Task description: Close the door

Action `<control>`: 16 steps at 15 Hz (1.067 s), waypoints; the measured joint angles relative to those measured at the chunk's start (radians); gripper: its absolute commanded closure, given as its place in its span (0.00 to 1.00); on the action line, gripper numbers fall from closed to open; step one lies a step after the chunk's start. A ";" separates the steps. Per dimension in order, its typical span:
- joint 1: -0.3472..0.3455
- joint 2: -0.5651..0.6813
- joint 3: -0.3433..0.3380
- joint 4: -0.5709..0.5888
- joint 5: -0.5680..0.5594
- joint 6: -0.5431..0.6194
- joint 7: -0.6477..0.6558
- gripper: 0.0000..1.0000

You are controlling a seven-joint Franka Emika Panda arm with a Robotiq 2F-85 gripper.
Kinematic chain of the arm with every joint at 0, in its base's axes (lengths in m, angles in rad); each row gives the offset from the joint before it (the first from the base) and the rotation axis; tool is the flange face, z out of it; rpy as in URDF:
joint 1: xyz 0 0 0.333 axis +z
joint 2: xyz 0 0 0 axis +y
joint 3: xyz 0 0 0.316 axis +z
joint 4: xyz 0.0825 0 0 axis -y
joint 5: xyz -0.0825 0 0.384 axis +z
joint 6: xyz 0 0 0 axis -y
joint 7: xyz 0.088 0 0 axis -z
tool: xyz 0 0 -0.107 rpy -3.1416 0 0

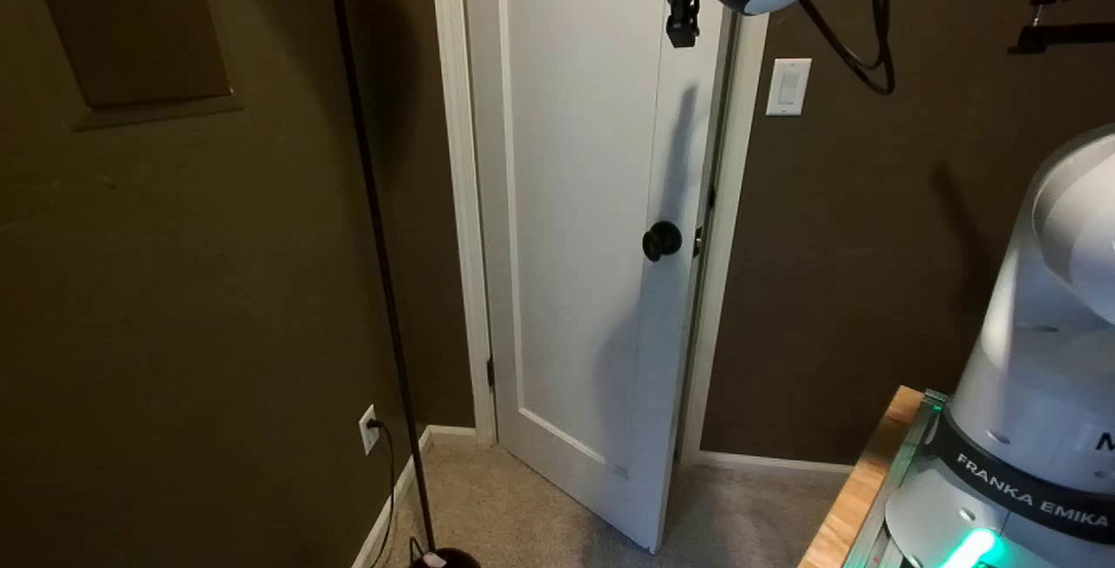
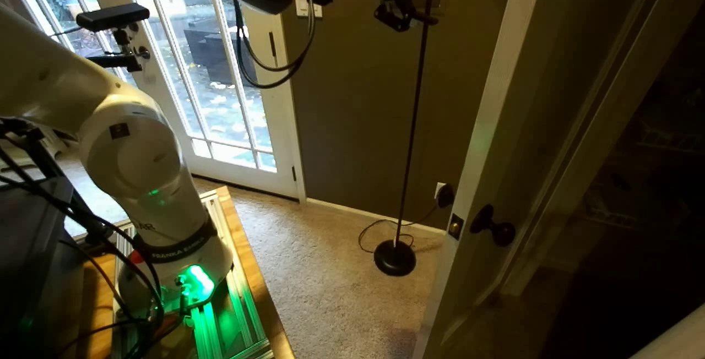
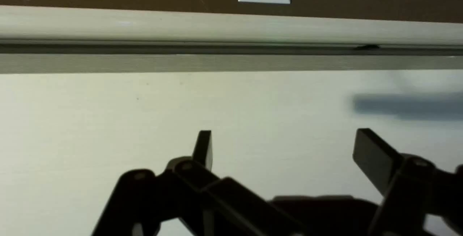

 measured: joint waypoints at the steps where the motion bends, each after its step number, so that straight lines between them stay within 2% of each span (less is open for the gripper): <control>1: -0.015 0.022 -0.014 0.001 -0.032 0.000 0.030 0.25; 2: -0.031 0.047 -0.025 0.003 -0.056 -0.005 0.059 0.26; 3: -0.046 0.076 -0.034 0.009 -0.065 -0.017 0.083 0.32; 6: -0.077 0.167 -0.047 0.034 -0.082 -0.072 0.165 0.56; 12: -0.098 0.308 -0.055 0.105 -0.162 -0.198 0.292 0.96; 16: -0.121 0.365 -0.086 0.133 -0.248 -0.202 0.328 1.00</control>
